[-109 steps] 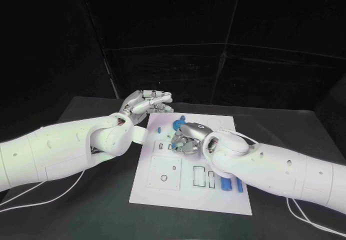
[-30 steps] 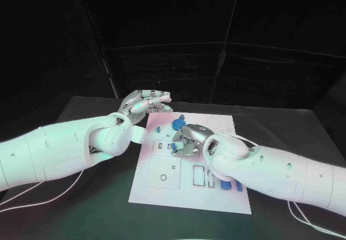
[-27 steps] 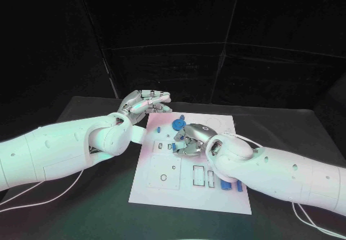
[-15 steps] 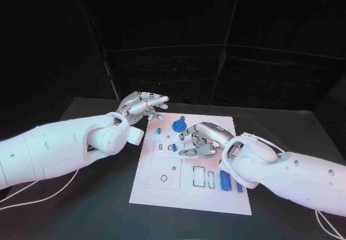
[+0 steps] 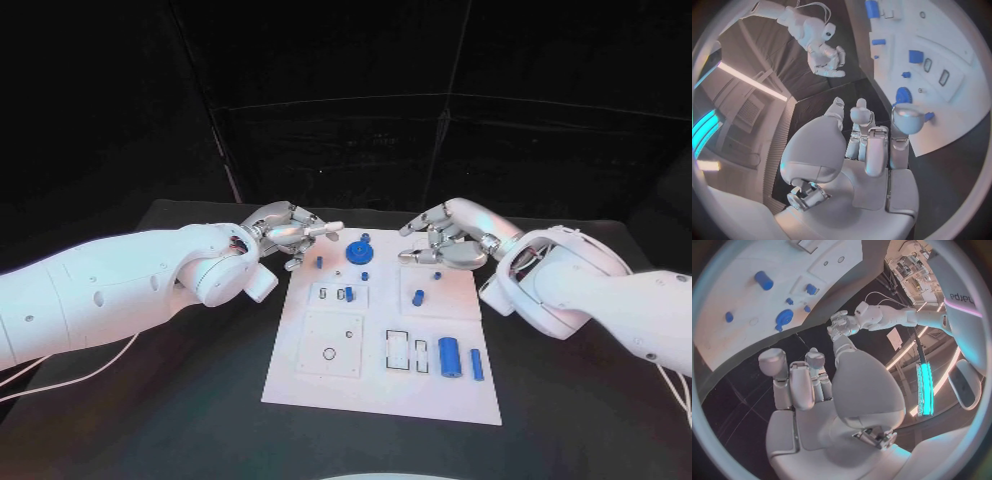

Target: Assemble the parts on the task board

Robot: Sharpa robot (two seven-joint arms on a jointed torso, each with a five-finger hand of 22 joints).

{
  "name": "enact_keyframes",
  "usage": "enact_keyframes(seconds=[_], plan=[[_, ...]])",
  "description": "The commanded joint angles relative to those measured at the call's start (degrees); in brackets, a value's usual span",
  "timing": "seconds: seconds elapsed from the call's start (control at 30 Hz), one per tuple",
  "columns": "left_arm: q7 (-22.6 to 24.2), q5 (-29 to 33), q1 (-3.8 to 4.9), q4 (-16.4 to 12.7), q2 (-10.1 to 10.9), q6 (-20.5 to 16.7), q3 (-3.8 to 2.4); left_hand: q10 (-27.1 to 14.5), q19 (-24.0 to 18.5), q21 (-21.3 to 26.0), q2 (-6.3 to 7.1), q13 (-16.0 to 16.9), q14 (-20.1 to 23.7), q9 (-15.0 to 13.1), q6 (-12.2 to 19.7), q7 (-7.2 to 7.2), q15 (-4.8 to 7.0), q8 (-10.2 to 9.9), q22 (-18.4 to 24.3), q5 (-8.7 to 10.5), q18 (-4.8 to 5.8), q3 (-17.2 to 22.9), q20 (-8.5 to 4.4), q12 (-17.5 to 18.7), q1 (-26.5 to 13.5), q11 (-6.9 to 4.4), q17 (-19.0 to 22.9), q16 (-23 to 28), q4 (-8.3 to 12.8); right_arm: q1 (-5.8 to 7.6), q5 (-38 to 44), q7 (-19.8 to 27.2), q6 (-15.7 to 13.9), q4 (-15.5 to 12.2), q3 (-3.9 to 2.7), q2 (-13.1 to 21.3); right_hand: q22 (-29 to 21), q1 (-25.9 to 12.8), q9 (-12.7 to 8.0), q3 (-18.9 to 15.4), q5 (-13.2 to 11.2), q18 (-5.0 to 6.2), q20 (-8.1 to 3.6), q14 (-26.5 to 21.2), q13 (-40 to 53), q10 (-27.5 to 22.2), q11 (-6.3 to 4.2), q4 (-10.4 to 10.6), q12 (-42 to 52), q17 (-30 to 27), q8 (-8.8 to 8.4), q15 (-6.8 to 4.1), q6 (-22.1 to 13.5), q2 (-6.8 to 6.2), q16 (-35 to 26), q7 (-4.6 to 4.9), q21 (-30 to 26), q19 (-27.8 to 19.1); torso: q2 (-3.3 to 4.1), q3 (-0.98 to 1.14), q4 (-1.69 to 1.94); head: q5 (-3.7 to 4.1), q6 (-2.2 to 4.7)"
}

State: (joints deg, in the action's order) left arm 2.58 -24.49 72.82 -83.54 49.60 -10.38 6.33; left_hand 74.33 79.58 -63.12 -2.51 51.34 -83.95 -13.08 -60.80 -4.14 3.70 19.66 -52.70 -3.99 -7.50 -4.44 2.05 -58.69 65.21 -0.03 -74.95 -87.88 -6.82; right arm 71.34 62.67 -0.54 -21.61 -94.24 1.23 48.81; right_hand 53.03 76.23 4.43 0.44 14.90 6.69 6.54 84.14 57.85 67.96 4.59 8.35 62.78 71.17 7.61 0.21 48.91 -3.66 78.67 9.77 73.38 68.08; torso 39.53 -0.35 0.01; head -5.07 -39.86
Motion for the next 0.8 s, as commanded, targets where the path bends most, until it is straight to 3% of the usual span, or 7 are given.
enact_keyframes(seconds=[0.03, 0.17, 0.3, 0.47, 0.63, 0.8], plan=[[-16.3, -15.2, 0.39, 0.6, -1.0, 6.1, -0.04, -0.2, -0.3, -1.9, -1.03, 3.1, -5.5, -2.2, 0.9, -0.1, 0.12, 2.3, -2.3, -0.18, 1.0, -1.5, 0.22, -2.8, -0.8, -0.23, -12.7, -0.6, -1.4, 0.91, -8.4, 2.8, 1.0, 1.9, -0.07, 0.5, 0.0, 0.5, 0.0, -0.2, 0.4, 0.58, -0.16, 1.7, 0.0, 0.4, -0.01, -0.1, 0.4, 0.0, 0.22, -0.1, 0.5, 0.19, -0.1, -0.1, -0.3, 0.3, -0.87, 0.2, -0.05, 0.09, -0.42], [-24.3, -25.2, 0.97, 1.4, -3.3, 10.6, -0.04, 1.0, 0.4, -6.2, -1.88, 7.6, -5.9, -5.7, 2.9, 0.21, 0.25, 5.5, -7.7, 0.14, 1.68, -3.7, 0.2, -6.9, -0.9, -0.27, -14.5, -1.8, -3.7, 1.64, -11.5, 3.1, 0.9, 4.9, -0.09, 0.6, -0.2, 0.8, 0.0, -0.3, 1.2, 0.6, -0.21, 1.7, -0.1, 0.4, -0.06, -0.2, 0.3, -0.1, 0.39, -0.15, 0.5, 0.4, -0.2, -0.12, -0.5, 0.3, -1.24, 0.2, 0.0, 0.13, -0.7], [-29.1, -29.4, 1.31, 2.8, -5.9, 14.6, -0.04, 2.2, 1.5, -9.5, -2.26, 10.6, -6.0, -7.8, 3.6, 0.48, 0.43, 7.4, -12.1, 0.29, 2.36, -4.9, 0.04, -9.5, -0.4, -0.56, -15.0, -2.1, -4.8, 1.87, -12.8, 2.8, 1.2, 6.1, -0.1, 0.4, -0.2, 0.8, 0.0, -0.4, 1.3, 0.6, -0.22, 1.7, -0.1, 0.4, -0.06, -0.2, 0.4, -0.1, 0.43, -0.16, 0.5, 0.44, -0.2, -0.13, -0.5, 0.3, -1.4, 0.28, 0.14, 0.1, -0.86], [-33.4, -31.7, 1.63, 4.5, -8.7, 17.8, -0.04, 1.6, 4.2, -13.8, -3.15, 10.1, -6.0, -9.4, 4.8, 0.58, 0.66, 8.7, -18.0, -0.05, 3.46, -5.2, -0.23, -9.0, 0.6, -0.64, -15.0, -2.1, -5.1, 1.96, -13.3, 2.4, 1.5, 6.9, -0.1, 0.0, -0.3, 0.8, 0.0, -0.4, 1.5, 0.63, -0.23, 1.7, -0.1, 0.4, -0.07, -0.2, 0.4, -0.2, 0.47, -0.17, 0.5, 0.49, -0.3, -0.14, -0.5, 0.3, -1.23, 0.18, -0.12, -0.01, -0.83], [-35.3, -32.3, 1.86, 5.4, -10.5, 19.1, -0.05, 1.2, 4.2, -13.4, -3.44, 9.8, -6.0, -10.1, 5.3, 0.56, 0.72, 9.1, -17.2, -0.06, 3.29, -5.5, -0.32, -8.7, 0.6, -0.64, -15.0, -2.1, -5.4, 2.0, -13.5, 2.0, 1.5, 7.3, -0.1, -0.1, -0.3, 0.8, 0.0, -0.4, 1.5, 0.63, -0.23, 1.7, -0.1, 0.4, -0.07, -0.2, 0.4, -0.2, 0.47, -0.17, 0.5, 0.49, -0.3, -0.14, -0.5, 0.3, -1.23, 0.18, 0.02, 0.13, -0.85], [-36.4, -32.6, 2.03, 5.9, -12.2, 19.8, 0.04, 1.3, 4.4, -13.1, -3.67, 10.1, -6.0, -10.7, 5.5, 0.64, 0.8, 9.6, -16.9, -0.03, 3.22, -5.8, -0.4, -9.0, 0.4, -0.71, -15.0, -2.1, -5.8, 2.02, -13.6, 1.6, 1.6, 7.8, -0.1, -0.3, -0.4, 0.8, 0.0, -0.5, 1.5, 0.63, -0.23, 1.7, 0.0, 0.5, -0.07, -0.2, 0.5, -0.2, 0.5, -0.17, 0.5, 0.51, -0.3, -0.14, -0.6, 0.3, -1.13, 0.19, -0.08, 0.08, -1.03]])
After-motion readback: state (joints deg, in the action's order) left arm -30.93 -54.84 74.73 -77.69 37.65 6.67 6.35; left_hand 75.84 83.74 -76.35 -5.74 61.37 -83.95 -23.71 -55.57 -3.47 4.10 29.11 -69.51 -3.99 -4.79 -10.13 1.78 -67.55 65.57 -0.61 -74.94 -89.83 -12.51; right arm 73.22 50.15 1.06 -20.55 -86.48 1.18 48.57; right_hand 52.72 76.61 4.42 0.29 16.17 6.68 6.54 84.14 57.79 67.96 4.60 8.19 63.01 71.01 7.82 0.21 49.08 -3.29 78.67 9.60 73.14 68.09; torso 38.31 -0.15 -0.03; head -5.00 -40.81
